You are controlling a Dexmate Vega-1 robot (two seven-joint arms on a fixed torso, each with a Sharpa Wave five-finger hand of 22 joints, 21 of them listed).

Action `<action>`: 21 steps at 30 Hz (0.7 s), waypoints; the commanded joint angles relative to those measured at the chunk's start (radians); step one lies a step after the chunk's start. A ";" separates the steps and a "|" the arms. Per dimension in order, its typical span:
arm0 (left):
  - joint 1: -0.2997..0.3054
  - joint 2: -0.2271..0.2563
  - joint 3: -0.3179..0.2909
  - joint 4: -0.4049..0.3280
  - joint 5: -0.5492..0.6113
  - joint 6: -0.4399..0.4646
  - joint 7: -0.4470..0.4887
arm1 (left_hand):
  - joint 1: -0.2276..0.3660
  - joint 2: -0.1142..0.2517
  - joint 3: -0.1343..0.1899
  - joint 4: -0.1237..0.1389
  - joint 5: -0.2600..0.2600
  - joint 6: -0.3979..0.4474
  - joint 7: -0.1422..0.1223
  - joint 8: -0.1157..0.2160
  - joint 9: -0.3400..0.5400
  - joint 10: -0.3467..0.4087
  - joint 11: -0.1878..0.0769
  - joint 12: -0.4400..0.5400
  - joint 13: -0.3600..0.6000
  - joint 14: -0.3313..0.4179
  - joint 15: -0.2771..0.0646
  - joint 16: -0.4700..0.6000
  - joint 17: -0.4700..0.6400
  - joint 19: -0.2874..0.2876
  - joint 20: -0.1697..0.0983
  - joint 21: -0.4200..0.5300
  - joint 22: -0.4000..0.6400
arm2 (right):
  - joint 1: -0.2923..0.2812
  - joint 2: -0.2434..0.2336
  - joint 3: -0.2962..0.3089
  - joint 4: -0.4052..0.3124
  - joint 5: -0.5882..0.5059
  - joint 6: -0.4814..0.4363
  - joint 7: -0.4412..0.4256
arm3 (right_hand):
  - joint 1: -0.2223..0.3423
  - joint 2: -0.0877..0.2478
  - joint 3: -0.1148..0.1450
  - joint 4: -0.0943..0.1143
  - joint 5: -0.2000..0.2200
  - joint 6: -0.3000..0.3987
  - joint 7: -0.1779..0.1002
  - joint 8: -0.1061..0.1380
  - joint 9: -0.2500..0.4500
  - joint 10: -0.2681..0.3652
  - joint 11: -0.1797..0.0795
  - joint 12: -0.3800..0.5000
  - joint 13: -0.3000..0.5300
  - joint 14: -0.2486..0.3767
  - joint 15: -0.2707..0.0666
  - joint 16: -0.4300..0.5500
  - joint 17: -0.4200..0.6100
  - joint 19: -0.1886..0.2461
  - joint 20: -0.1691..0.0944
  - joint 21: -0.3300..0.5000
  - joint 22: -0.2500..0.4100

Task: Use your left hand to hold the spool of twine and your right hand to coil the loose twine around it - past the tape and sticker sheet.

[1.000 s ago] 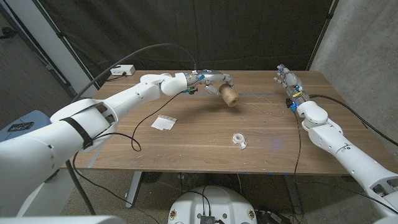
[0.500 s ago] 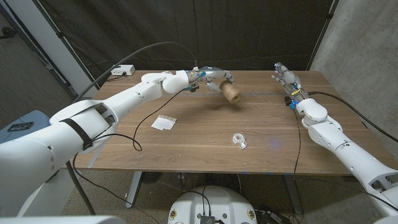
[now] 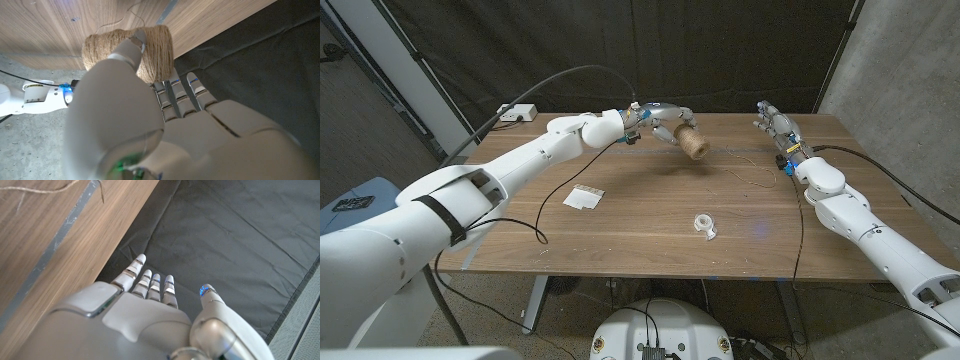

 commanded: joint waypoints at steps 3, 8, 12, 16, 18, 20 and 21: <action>0.043 0.011 -0.043 -0.061 -0.037 0.065 0.010 | -0.013 0.031 0.017 0.020 0.007 0.000 0.007 0.124 0.114 0.009 0.008 0.004 0.183 0.007 0.001 0.002 0.005 -0.002 0.003 0.002 0.006 | 0.019 0.002 -0.022 0.014 -0.007 -0.017 0.030 | 0.010 0.000 0.004 -0.010 0.001 0.053 0.006 0.018 0.005 0.041 -0.019 0.012 0.003 0.028 -0.011 0.010 -0.001 0.026 -0.015 0.010 0.003; 0.052 0.009 -0.053 -0.076 -0.046 0.091 0.015 | -0.014 0.032 0.016 0.019 0.008 0.000 0.007 0.125 0.111 0.010 0.008 0.004 0.185 0.006 0.002 0.005 0.009 -0.003 0.004 0.002 0.006 | 0.031 0.007 -0.032 0.025 -0.007 -0.028 0.044 | 0.017 -0.002 0.007 -0.016 0.001 0.055 0.005 0.017 0.005 0.045 -0.017 0.011 0.003 0.031 -0.010 0.009 -0.003 0.027 -0.014 0.010 0.003; 0.057 0.006 -0.060 -0.081 -0.061 0.102 0.016 | -0.015 0.033 0.015 0.020 0.009 0.000 0.008 0.126 0.110 0.010 0.010 0.004 0.187 0.005 0.001 0.005 0.011 -0.004 0.004 0.002 0.006 | 0.039 0.003 -0.042 0.029 -0.016 -0.039 0.054 | 0.055 -0.003 0.021 -0.049 0.002 0.067 -0.003 0.017 0.004 0.057 -0.029 0.011 0.002 0.043 -0.019 0.008 -0.010 0.037 -0.018 0.011 0.003; 0.060 0.007 -0.063 -0.086 -0.066 0.107 0.018 | -0.017 0.033 0.016 0.020 0.010 0.001 0.008 0.127 0.109 0.011 0.012 0.004 0.188 0.006 0.004 0.005 0.011 -0.004 0.004 0.002 0.006 | 0.047 0.003 -0.051 0.037 -0.021 -0.046 0.063 | 0.086 -0.006 0.032 -0.078 0.001 0.081 -0.008 0.019 0.003 0.072 -0.033 0.012 0.001 0.052 -0.023 0.007 -0.013 0.049 -0.022 0.013 0.003; 0.062 0.007 -0.065 -0.089 -0.071 0.111 0.018 | -0.017 0.033 0.016 0.019 0.010 0.001 0.007 0.128 0.108 0.011 0.010 0.004 0.189 0.006 0.002 0.004 0.011 -0.004 0.003 0.002 0.006 | 0.049 0.004 -0.053 0.040 -0.020 -0.048 0.067 | 0.096 -0.008 0.034 -0.086 0.000 0.085 -0.009 0.019 0.003 0.075 -0.035 0.011 0.001 0.060 -0.025 0.009 -0.014 0.051 -0.023 0.013 0.003; 0.062 0.012 -0.063 -0.097 -0.051 0.115 0.033 | -0.017 0.033 0.016 0.019 0.011 0.001 0.007 0.128 0.107 0.011 0.012 0.004 0.190 0.005 0.003 0.005 0.012 -0.004 0.004 0.002 0.006 | 0.051 0.005 -0.056 0.041 -0.021 -0.051 0.068 | 0.102 -0.010 0.036 -0.093 -0.001 0.087 -0.009 0.019 0.003 0.080 -0.036 0.012 0.001 0.061 -0.024 0.009 -0.014 0.053 -0.024 0.013 0.003; 0.063 0.013 -0.062 -0.098 -0.049 0.115 0.035 | -0.016 0.033 0.016 0.018 0.011 0.002 0.009 0.129 0.107 0.011 0.012 0.004 0.190 0.007 0.002 0.005 0.012 -0.004 0.004 0.002 0.007 | 0.051 0.006 -0.056 0.042 -0.021 -0.052 0.068 | 0.108 -0.011 0.037 -0.098 -0.002 0.090 -0.009 0.019 0.003 0.081 -0.034 0.012 0.001 0.062 -0.024 0.008 -0.015 0.055 -0.026 0.013 0.003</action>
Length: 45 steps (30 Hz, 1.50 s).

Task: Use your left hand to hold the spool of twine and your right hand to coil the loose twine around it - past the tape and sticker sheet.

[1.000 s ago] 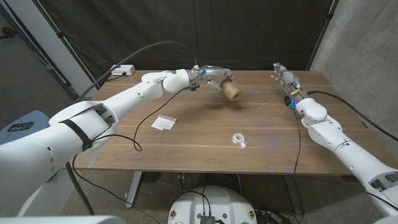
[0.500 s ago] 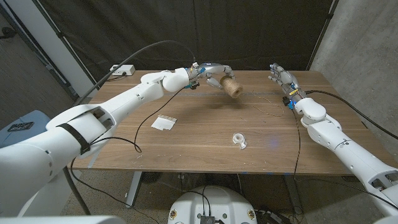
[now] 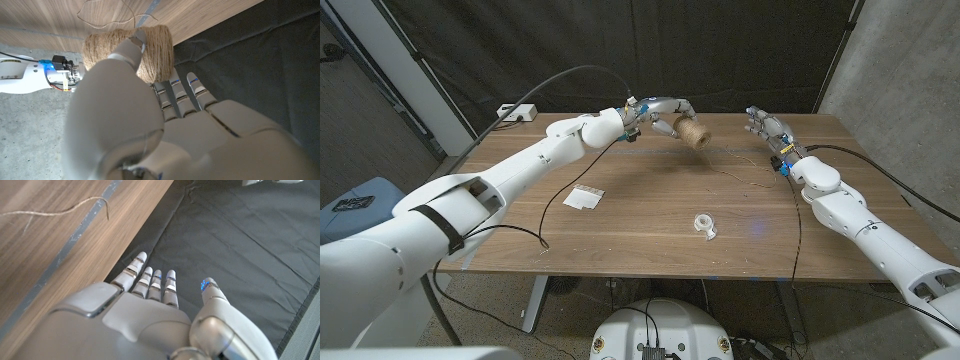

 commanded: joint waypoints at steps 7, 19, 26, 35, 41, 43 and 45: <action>0.016 -0.003 -0.013 -0.024 0.007 0.049 0.040 | -0.016 0.033 0.015 0.017 0.007 0.009 0.004 0.103 0.105 0.013 0.012 0.007 0.193 0.008 0.001 0.012 0.007 -0.006 0.005 0.002 0.001 | 0.011 0.008 -0.027 0.012 -0.020 -0.033 0.006 | 0.053 -0.009 0.005 -0.049 -0.009 0.054 -0.004 0.016 0.004 0.071 0.007 0.017 0.004 0.041 -0.027 0.011 0.001 0.034 -0.029 0.014 0.003; 0.014 -0.014 -0.012 -0.026 -0.003 0.071 0.050 | -0.018 0.034 0.013 0.017 0.011 0.011 0.006 0.107 0.101 0.016 0.012 0.008 0.197 0.009 0.002 0.016 0.012 -0.006 0.007 0.003 0.002 | -0.007 -0.009 -0.039 -0.023 -0.049 -0.058 -0.018 | 0.100 -0.025 0.006 -0.083 -0.010 0.108 -0.016 0.026 0.005 0.131 0.008 0.028 0.008 0.073 -0.040 0.014 0.000 0.068 -0.039 0.018 0.003; 0.007 -0.017 -0.010 -0.026 0.010 0.076 0.074 | -0.019 0.034 0.013 0.016 0.013 0.013 0.007 0.110 0.099 0.020 0.010 0.008 0.199 0.013 0.001 0.016 0.013 -0.006 0.007 0.003 0.002 | -0.015 -0.022 -0.044 -0.047 -0.057 -0.078 -0.018 | 0.139 -0.032 0.013 -0.098 -0.009 0.117 -0.016 0.025 0.006 0.140 0.005 0.026 0.009 0.086 -0.043 0.014 -0.001 0.078 -0.039 0.017 0.003; 0.013 -0.023 -0.015 -0.034 -0.001 0.098 0.088 | -0.020 0.033 0.015 0.015 0.016 0.014 0.005 0.113 0.097 0.024 0.010 0.008 0.200 0.016 0.002 0.015 0.012 -0.006 0.007 0.004 0.002 | -0.012 -0.026 -0.054 -0.060 -0.076 -0.089 -0.022 | 0.201 -0.044 0.025 -0.107 -0.010 0.123 -0.013 0.023 0.006 0.152 0.007 0.023 0.010 0.103 -0.041 0.013 -0.001 0.101 -0.028 0.018 0.003; 0.014 -0.026 -0.018 -0.039 -0.006 0.110 0.098 | -0.021 0.033 0.016 0.015 0.018 0.015 0.003 0.116 0.097 0.026 0.012 0.008 0.202 0.018 0.001 0.014 0.011 -0.006 0.008 0.004 0.003 | -0.004 -0.024 -0.060 -0.055 -0.082 -0.086 -0.015 | 0.220 -0.050 0.026 -0.106 -0.011 0.124 -0.013 0.021 0.007 0.156 0.009 0.021 0.011 0.107 -0.043 0.012 -0.001 0.103 -0.031 0.017 0.003; 0.013 -0.027 -0.017 -0.041 -0.006 0.111 0.098 | -0.021 0.033 0.016 0.015 0.018 0.014 0.003 0.116 0.096 0.026 0.011 0.007 0.203 0.018 -0.001 0.014 0.012 -0.005 0.008 0.005 0.003 | -0.001 -0.022 -0.061 -0.054 -0.081 -0.089 -0.012 | 0.225 -0.051 0.026 -0.105 -0.012 0.126 -0.013 0.021 0.007 0.155 0.011 0.020 0.011 0.108 -0.042 0.012 -0.001 0.103 -0.030 0.016 0.003; 0.013 -0.028 -0.016 -0.044 -0.004 0.116 0.100 | -0.021 0.033 0.016 0.015 0.019 0.015 0.004 0.117 0.096 0.026 0.012 0.007 0.203 0.019 0.000 0.014 0.012 -0.005 0.008 0.005 0.003 | 0.003 -0.023 -0.063 -0.052 -0.082 -0.090 -0.005 | 0.230 -0.052 0.026 -0.104 -0.012 0.124 -0.011 0.019 0.007 0.156 0.011 0.020 0.011 0.108 -0.044 0.011 -0.001 0.103 -0.031 0.015 0.003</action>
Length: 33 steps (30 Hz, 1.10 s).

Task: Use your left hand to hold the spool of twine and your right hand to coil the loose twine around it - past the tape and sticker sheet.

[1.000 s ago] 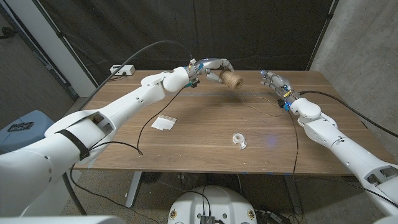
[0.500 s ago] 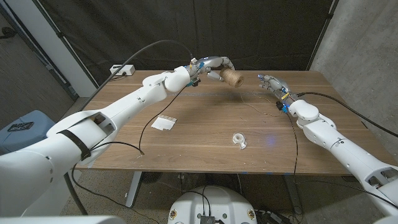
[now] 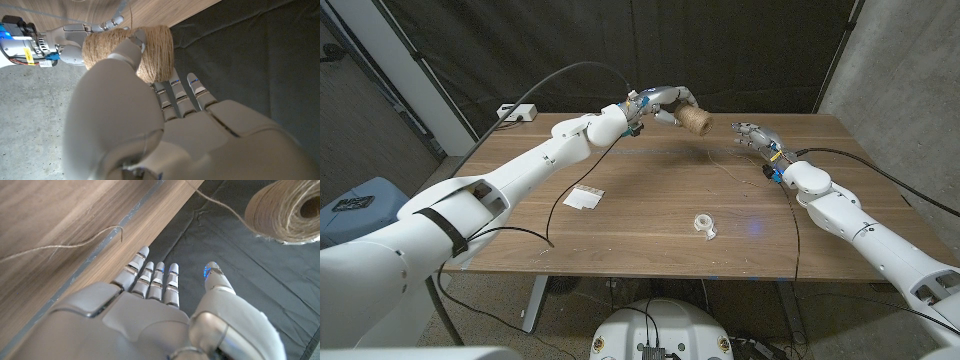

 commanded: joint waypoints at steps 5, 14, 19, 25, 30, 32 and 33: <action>0.005 -0.014 -0.004 -0.020 -0.009 0.035 0.022 | -0.020 0.032 0.017 0.014 0.007 0.014 0.004 0.111 0.097 0.020 0.007 0.007 0.205 0.012 -0.003 0.002 0.004 0.000 0.004 0.005 0.003 | 0.018 -0.004 -0.015 -0.001 -0.020 -0.010 0.023 | 0.031 0.001 0.005 0.000 -0.002 0.010 -0.001 -0.007 0.002 0.007 0.000 -0.003 0.004 0.006 -0.048 0.003 0.005 0.002 -0.033 -0.003 0.003; 0.022 -0.019 -0.010 -0.046 -0.013 0.064 0.044 | -0.018 0.032 0.019 0.012 0.010 0.013 0.003 0.114 0.095 0.022 0.007 0.005 0.206 0.012 -0.001 0.001 0.005 -0.001 0.004 0.005 0.003 | 0.014 -0.006 -0.019 -0.012 -0.023 -0.017 0.025 | 0.039 -0.003 -0.001 0.008 -0.005 0.010 0.000 -0.010 0.003 0.007 0.001 -0.006 0.005 0.006 -0.047 0.002 0.007 0.003 -0.034 -0.005 0.004; 0.030 -0.018 -0.015 -0.057 -0.019 0.080 0.048 | -0.017 0.034 0.019 0.013 0.011 0.013 0.004 0.116 0.095 0.024 0.010 0.004 0.206 0.012 -0.001 0.003 0.007 -0.002 0.004 0.005 0.003 | 0.016 0.004 -0.027 -0.008 -0.027 -0.009 0.029 | 0.043 -0.007 -0.004 0.009 -0.005 0.010 0.005 -0.011 0.003 0.008 0.007 -0.007 0.006 0.007 -0.043 0.002 0.007 0.007 -0.031 -0.004 0.004; 0.037 -0.015 -0.021 -0.072 -0.021 0.110 0.055 | -0.018 0.035 0.020 0.013 0.013 0.013 0.006 0.119 0.094 0.024 0.011 0.003 0.208 0.013 -0.003 0.002 0.008 -0.002 0.004 0.006 0.004 | 0.027 0.016 -0.038 -0.001 -0.032 -0.009 0.036 | 0.049 -0.011 -0.005 0.008 -0.006 0.009 0.002 -0.013 0.003 0.008 0.007 -0.009 0.006 0.007 -0.044 0.001 0.008 0.006 -0.032 -0.006 0.004; 0.040 -0.009 -0.025 -0.080 -0.025 0.131 0.053 | -0.019 0.033 0.020 0.013 0.015 0.013 0.005 0.120 0.093 0.024 0.010 0.002 0.208 0.013 -0.001 0.002 0.008 -0.003 0.004 0.006 0.004 | 0.039 0.029 -0.048 0.014 -0.039 -0.004 0.041 | 0.054 -0.013 -0.007 0.009 -0.006 0.009 0.001 -0.014 0.004 0.008 0.008 -0.009 0.006 0.008 -0.045 0.000 0.008 0.006 -0.033 -0.007 0.004; 0.039 -0.008 -0.025 -0.079 -0.033 0.134 0.043 | -0.019 0.033 0.020 0.013 0.016 0.011 0.005 0.120 0.093 0.024 0.010 0.001 0.208 0.013 -0.003 0.001 0.008 -0.003 0.004 0.006 0.004 | 0.045 0.034 -0.052 0.021 -0.041 -0.002 0.045 | 0.056 -0.014 -0.008 0.009 -0.006 0.009 0.001 -0.014 0.004 0.009 0.008 -0.009 0.007 0.008 -0.045 0.000 0.008 0.005 -0.033 -0.007 0.004; 0.039 -0.008 -0.026 -0.080 -0.036 0.138 0.041 | -0.020 0.034 0.020 0.014 0.016 0.010 0.006 0.121 0.094 0.023 0.010 0.001 0.208 0.013 -0.002 0.001 0.008 -0.004 0.004 0.005 0.004 | 0.047 0.037 -0.054 0.025 -0.042 0.000 0.047 | 0.057 -0.014 -0.008 0.009 -0.006 0.010 0.002 -0.014 0.004 0.010 0.009 -0.009 0.007 0.008 -0.044 0.000 0.008 0.007 -0.033 -0.007 0.004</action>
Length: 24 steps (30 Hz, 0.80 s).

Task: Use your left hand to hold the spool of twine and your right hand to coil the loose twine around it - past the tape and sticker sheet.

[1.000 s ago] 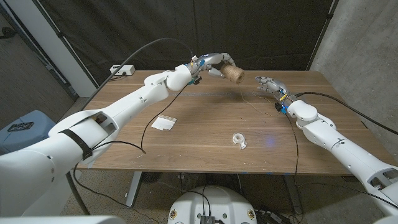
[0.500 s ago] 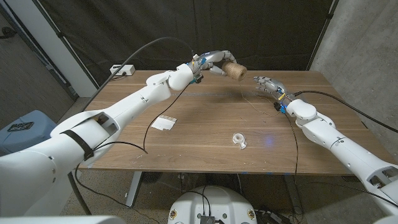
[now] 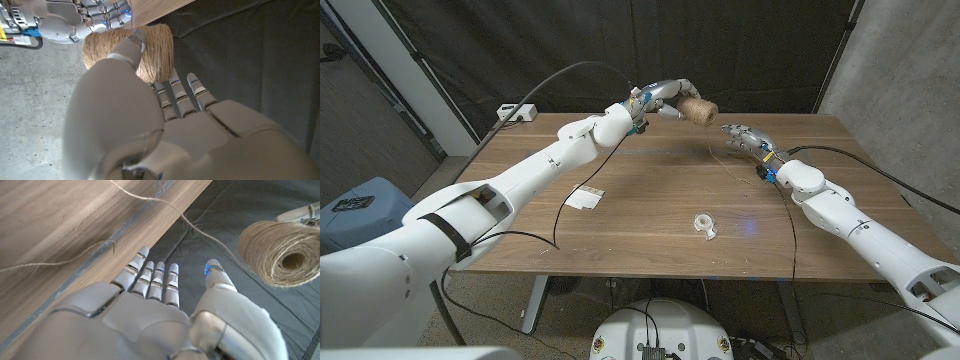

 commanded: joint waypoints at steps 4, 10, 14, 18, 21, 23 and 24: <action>0.010 0.010 -0.010 -0.027 -0.019 0.065 -0.014 | -0.021 0.033 0.020 0.014 0.010 0.005 0.010 0.118 0.093 0.017 0.012 -0.001 0.209 0.008 0.004 0.005 0.004 -0.004 0.004 0.006 0.004 | 0.033 0.037 -0.030 0.050 -0.014 0.025 0.031 | 0.012 -0.005 -0.008 0.006 -0.002 0.006 0.000 -0.003 0.004 0.006 0.010 -0.004 0.003 0.009 -0.041 0.000 0.006 0.009 -0.031 -0.001 0.004; 0.010 0.010 -0.011 -0.029 -0.027 0.086 -0.018 | -0.022 0.034 0.019 0.015 0.011 0.005 0.011 0.119 0.090 0.017 0.013 -0.001 0.211 0.006 0.006 0.006 0.006 -0.006 0.006 0.005 0.004 | 0.048 0.053 -0.040 0.076 -0.014 0.040 0.046 | 0.010 -0.013 -0.015 0.009 -0.003 0.004 0.001 -0.005 0.005 0.003 0.011 -0.006 0.003 0.008 -0.039 -0.001 0.007 0.008 -0.029 -0.002 0.004; 0.008 0.008 -0.010 -0.026 -0.029 0.094 -0.015 | -0.023 0.035 0.018 0.015 0.012 0.003 0.012 0.119 0.090 0.016 0.015 -0.003 0.211 0.004 0.006 0.007 0.009 -0.007 0.007 0.005 0.004 | 0.055 0.060 -0.043 0.087 -0.013 0.046 0.054 | 0.008 -0.022 -0.023 0.011 -0.003 -0.003 0.006 -0.009 0.005 0.000 0.019 -0.008 0.004 0.007 -0.035 -0.002 0.008 0.009 -0.027 -0.003 0.004; 0.008 0.005 -0.009 -0.025 -0.030 0.105 -0.009 | -0.023 0.033 0.018 0.014 0.014 0.003 0.012 0.121 0.089 0.018 0.018 -0.003 0.211 0.007 0.006 0.006 0.007 -0.006 0.006 0.006 0.005 | 0.058 0.064 -0.044 0.091 -0.012 0.047 0.054 | 0.006 -0.029 -0.028 0.013 -0.002 0.000 0.008 -0.009 0.005 0.002 0.021 -0.008 0.005 0.008 -0.034 -0.002 0.008 0.009 -0.026 -0.003 0.004; 0.005 -0.001 -0.013 -0.015 -0.053 0.102 -0.020 | -0.023 0.035 0.018 0.014 0.015 0.003 0.012 0.121 0.089 0.018 0.017 -0.004 0.211 0.006 0.006 0.006 0.009 -0.007 0.007 0.006 0.005 | 0.061 0.069 -0.046 0.097 -0.013 0.049 0.054 | 0.007 -0.033 -0.033 0.014 -0.001 0.006 0.007 -0.008 0.006 0.014 0.020 -0.004 0.005 0.017 -0.038 0.001 0.009 0.021 -0.028 0.001 0.004; 0.003 -0.001 -0.011 -0.016 -0.048 0.109 -0.014 | -0.022 0.036 0.017 0.015 0.015 0.001 0.013 0.122 0.089 0.018 0.016 -0.004 0.211 0.005 0.008 0.009 0.012 -0.008 0.007 0.006 0.005 | 0.064 0.073 -0.046 0.104 -0.011 0.054 0.057 | 0.010 -0.034 -0.035 0.015 0.000 0.011 0.005 -0.006 0.006 0.019 0.020 -0.003 0.006 0.025 -0.040 0.003 0.009 0.030 -0.030 0.003 0.004; 0.003 -0.002 -0.012 -0.019 -0.051 0.116 -0.016 | -0.023 0.036 0.017 0.015 0.015 0.001 0.014 0.122 0.089 0.018 0.016 -0.004 0.212 0.005 0.008 0.010 0.012 -0.008 0.008 0.006 0.005 | 0.066 0.076 -0.047 0.111 -0.007 0.058 0.063 | 0.013 -0.035 -0.036 0.014 0.001 0.013 0.006 -0.006 0.006 0.024 0.021 -0.001 0.006 0.030 -0.041 0.005 0.009 0.038 -0.035 0.006 0.004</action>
